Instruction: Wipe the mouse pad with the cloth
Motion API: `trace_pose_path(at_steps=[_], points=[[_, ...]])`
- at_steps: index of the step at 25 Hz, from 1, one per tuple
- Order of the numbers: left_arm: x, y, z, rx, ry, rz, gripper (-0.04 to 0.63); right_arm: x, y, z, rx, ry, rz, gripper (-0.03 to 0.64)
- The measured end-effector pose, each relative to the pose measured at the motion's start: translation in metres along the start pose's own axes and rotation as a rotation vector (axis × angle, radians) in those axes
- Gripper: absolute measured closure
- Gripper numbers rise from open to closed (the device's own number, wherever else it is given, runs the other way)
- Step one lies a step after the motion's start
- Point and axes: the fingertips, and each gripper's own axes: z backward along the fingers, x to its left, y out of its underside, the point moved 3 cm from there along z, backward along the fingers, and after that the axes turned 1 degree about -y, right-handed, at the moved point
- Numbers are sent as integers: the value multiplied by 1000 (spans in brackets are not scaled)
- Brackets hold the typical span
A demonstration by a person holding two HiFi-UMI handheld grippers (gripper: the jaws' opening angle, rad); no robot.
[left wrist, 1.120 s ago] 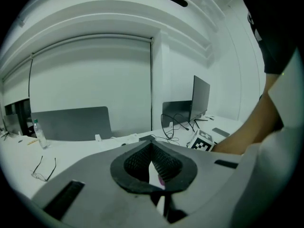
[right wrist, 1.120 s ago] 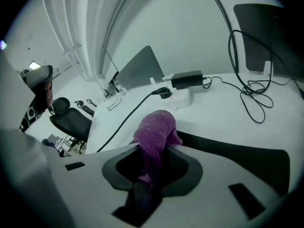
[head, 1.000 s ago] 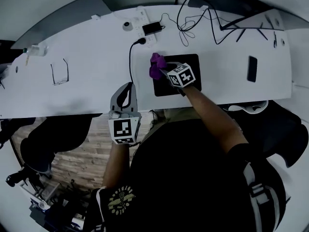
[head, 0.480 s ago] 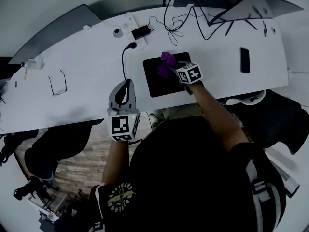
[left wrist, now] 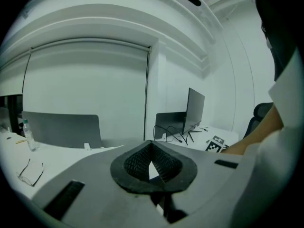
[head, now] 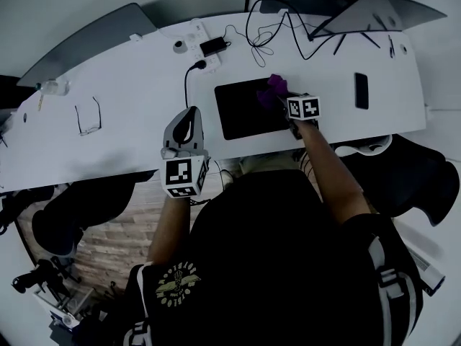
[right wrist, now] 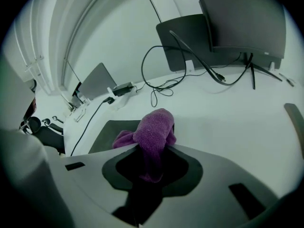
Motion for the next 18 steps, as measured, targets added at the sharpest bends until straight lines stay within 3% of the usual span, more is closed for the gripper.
trace_pose_path(at_steps=[3, 9, 18], points=[[1, -10, 2, -43, -2, -4, 594, 35, -12, 19, -53, -93, 43, 523], [7, -5, 21, -41, -15, 4, 594, 126, -5, 42, -87, -288, 87, 523], [6, 5, 52, 17, -26, -62, 594, 203, 37, 7, 43, -425, 145, 523]])
